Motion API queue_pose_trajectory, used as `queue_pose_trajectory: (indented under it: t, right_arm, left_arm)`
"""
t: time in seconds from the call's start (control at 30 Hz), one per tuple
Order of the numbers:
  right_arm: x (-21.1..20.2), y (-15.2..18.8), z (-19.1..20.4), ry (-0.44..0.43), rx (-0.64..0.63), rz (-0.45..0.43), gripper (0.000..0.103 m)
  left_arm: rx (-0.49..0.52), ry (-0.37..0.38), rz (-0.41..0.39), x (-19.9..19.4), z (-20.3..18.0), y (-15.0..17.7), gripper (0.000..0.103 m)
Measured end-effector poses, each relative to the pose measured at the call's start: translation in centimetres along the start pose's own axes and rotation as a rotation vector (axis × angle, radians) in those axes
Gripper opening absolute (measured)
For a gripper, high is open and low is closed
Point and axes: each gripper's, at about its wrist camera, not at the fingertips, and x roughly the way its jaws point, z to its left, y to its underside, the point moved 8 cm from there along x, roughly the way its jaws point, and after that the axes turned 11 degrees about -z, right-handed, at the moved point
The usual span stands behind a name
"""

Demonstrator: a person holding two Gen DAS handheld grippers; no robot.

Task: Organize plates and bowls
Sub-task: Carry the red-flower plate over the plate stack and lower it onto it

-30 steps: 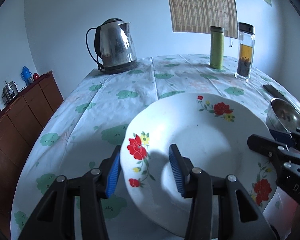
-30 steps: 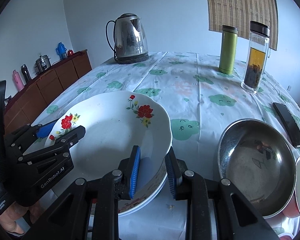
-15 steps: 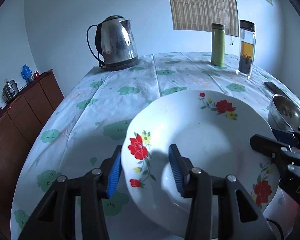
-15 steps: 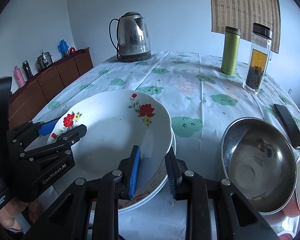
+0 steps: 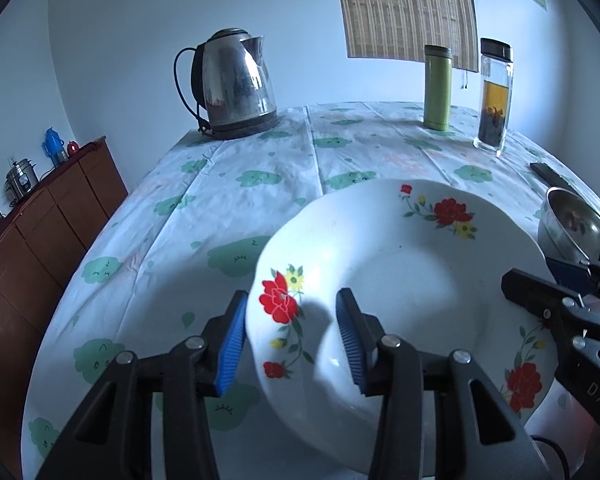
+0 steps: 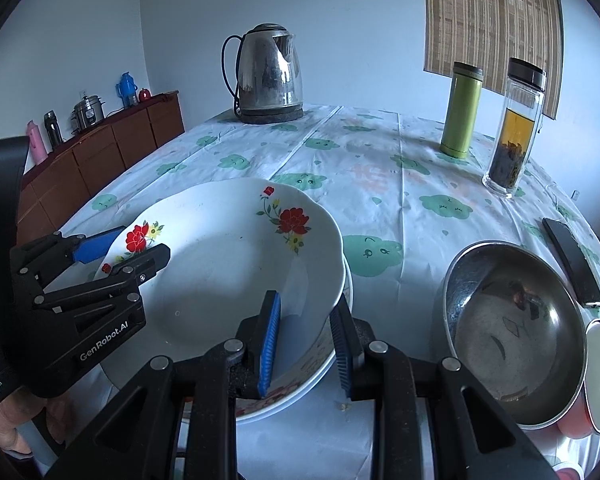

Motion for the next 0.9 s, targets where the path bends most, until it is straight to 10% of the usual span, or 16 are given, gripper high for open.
queue_pose_trajectory:
  t: [0.9]
  right_arm:
    - [0.01, -0.06, 0.27, 0.003, -0.020, -0.006, 0.028]
  left_arm:
    - [-0.003, -0.005, -0.004, -0.07, 0.13, -0.06, 0.044]
